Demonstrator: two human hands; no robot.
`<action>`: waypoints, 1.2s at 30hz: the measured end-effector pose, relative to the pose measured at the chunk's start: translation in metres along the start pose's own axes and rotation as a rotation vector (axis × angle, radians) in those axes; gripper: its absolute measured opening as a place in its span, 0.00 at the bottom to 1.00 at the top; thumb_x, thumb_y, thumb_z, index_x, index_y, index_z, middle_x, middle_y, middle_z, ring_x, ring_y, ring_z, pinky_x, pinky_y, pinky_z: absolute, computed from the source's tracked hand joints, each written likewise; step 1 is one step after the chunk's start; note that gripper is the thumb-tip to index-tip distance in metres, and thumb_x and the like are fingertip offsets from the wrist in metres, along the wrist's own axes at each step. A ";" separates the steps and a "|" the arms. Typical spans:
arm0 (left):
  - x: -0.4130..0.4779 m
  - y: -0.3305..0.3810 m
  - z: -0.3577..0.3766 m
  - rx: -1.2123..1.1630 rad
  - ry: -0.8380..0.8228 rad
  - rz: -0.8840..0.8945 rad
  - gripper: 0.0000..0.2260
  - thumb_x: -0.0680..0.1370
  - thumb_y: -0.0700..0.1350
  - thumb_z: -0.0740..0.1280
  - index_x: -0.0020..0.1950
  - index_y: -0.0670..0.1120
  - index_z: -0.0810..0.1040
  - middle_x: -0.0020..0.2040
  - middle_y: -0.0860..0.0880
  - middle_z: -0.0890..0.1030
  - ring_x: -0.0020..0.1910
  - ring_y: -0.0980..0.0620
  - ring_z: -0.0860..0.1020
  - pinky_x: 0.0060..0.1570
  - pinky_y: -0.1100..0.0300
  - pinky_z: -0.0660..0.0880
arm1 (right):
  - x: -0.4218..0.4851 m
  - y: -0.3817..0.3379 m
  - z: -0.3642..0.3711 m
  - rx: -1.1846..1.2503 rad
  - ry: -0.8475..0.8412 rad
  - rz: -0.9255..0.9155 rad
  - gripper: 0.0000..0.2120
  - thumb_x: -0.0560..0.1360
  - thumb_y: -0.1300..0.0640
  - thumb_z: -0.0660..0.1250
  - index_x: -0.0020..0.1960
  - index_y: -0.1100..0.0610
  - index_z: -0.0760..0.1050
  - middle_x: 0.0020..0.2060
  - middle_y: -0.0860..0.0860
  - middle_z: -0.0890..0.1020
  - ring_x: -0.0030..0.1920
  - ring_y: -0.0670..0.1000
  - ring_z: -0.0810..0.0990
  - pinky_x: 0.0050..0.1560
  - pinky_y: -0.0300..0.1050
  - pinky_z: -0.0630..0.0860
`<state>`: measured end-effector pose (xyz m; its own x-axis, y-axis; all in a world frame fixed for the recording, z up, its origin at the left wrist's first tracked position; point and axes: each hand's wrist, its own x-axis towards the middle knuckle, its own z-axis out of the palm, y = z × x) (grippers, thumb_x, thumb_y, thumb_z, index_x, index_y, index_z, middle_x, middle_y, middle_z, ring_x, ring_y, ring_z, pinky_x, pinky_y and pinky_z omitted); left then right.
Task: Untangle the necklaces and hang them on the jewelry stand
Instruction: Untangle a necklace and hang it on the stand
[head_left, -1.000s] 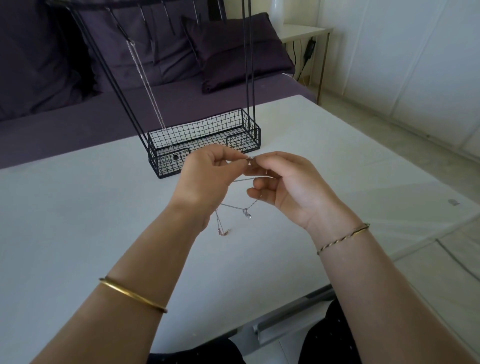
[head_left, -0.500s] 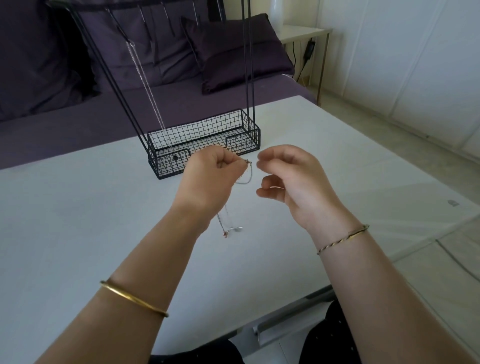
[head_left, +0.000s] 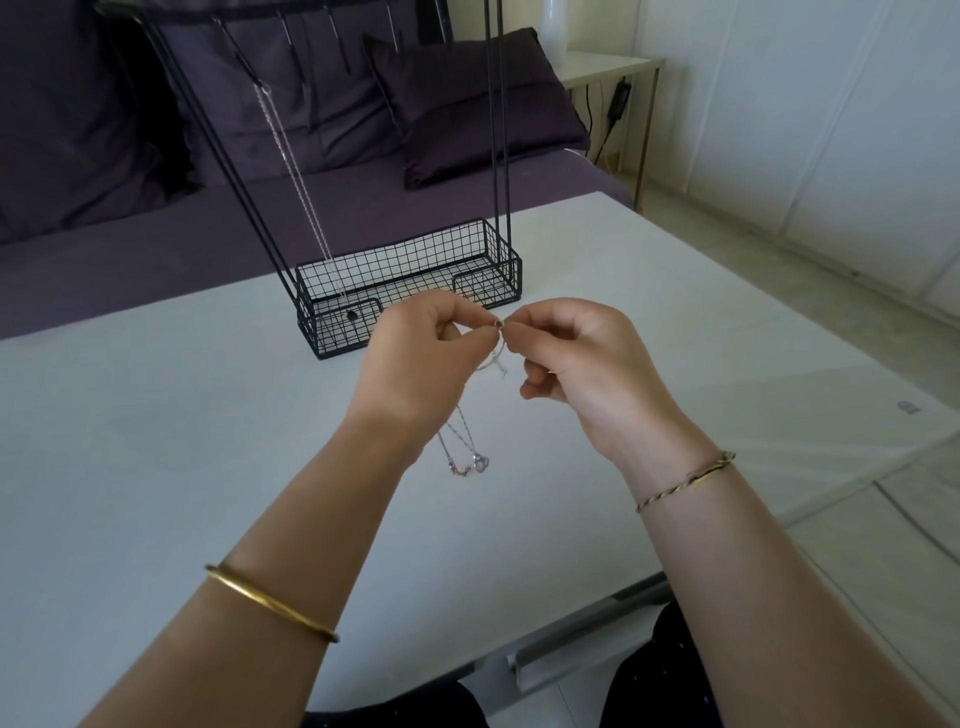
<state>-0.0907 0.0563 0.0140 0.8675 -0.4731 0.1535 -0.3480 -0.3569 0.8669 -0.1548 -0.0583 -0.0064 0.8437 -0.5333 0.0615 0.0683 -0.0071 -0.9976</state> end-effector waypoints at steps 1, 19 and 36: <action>0.000 0.000 0.000 -0.005 0.002 -0.006 0.03 0.76 0.43 0.69 0.43 0.49 0.80 0.24 0.56 0.66 0.23 0.59 0.64 0.25 0.65 0.64 | 0.000 0.000 0.000 0.003 -0.002 0.000 0.04 0.74 0.65 0.68 0.41 0.59 0.79 0.28 0.51 0.74 0.26 0.44 0.72 0.30 0.38 0.75; -0.004 0.005 0.004 0.289 0.037 0.214 0.07 0.76 0.38 0.65 0.41 0.50 0.76 0.24 0.54 0.66 0.25 0.59 0.67 0.24 0.65 0.62 | 0.001 -0.009 -0.003 0.274 -0.183 0.373 0.11 0.78 0.60 0.63 0.38 0.61 0.74 0.30 0.53 0.70 0.22 0.45 0.64 0.22 0.36 0.66; -0.003 0.002 0.005 0.079 0.043 0.083 0.05 0.77 0.40 0.66 0.45 0.49 0.80 0.24 0.56 0.66 0.20 0.59 0.64 0.21 0.70 0.61 | 0.003 -0.007 -0.002 0.632 -0.108 0.468 0.08 0.78 0.67 0.61 0.41 0.67 0.74 0.23 0.52 0.72 0.21 0.44 0.69 0.23 0.35 0.72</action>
<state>-0.0952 0.0530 0.0126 0.8486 -0.4691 0.2446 -0.4444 -0.3810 0.8108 -0.1534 -0.0616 0.0008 0.9042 -0.2771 -0.3251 -0.0443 0.6962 -0.7165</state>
